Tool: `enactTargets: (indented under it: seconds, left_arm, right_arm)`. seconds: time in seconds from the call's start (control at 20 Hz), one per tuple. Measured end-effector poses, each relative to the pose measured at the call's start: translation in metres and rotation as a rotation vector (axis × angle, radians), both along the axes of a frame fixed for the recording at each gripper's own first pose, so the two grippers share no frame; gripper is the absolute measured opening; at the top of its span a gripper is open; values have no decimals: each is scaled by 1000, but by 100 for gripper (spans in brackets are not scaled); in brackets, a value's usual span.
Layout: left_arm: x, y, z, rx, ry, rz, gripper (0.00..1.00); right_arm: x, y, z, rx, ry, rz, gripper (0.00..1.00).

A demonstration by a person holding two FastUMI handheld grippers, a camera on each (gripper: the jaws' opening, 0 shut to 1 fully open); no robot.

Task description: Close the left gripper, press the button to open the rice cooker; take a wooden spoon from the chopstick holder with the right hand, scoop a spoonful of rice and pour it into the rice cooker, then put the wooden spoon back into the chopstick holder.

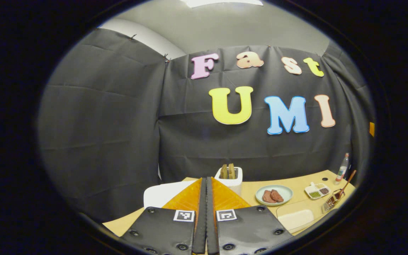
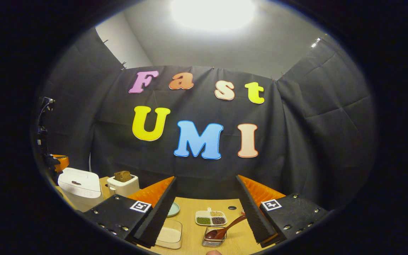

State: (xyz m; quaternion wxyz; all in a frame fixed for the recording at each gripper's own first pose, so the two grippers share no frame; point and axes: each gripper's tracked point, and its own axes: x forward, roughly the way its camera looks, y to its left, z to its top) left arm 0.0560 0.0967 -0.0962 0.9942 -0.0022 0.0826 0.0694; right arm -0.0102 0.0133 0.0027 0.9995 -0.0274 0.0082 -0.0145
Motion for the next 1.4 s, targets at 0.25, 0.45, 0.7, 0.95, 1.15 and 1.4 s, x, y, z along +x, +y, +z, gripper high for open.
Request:
enactTargets:
  seconds: [0.25, 0.45, 0.7, 0.95, 1.15, 1.4]
  left_arm:
    - [12, 8, -39, -14, 76, -17, 9]
    - [18, 13, -75, -34, 151, -15, 8]
    - [20, 21, -105, -73, 220, 9, 9]
    - [23, 21, -120, -70, 244, 19, 8]
    - [23, 21, -121, -64, 231, 26, 9]
    - [21, 21, -125, -126, 259, 10, 9]
  right_arm:
    - [-7, -4, -4, 1, 23, -33, 98]
    - [-12, -8, -6, 5, 32, -57, 98]
    - [-17, -19, -13, 0, 55, -83, 98]
    - [-17, -25, -9, -21, 50, -96, 98]
    - [-15, -25, -13, -27, 62, -87, 98]
    - [-10, -22, -18, -1, 66, -68, 98]
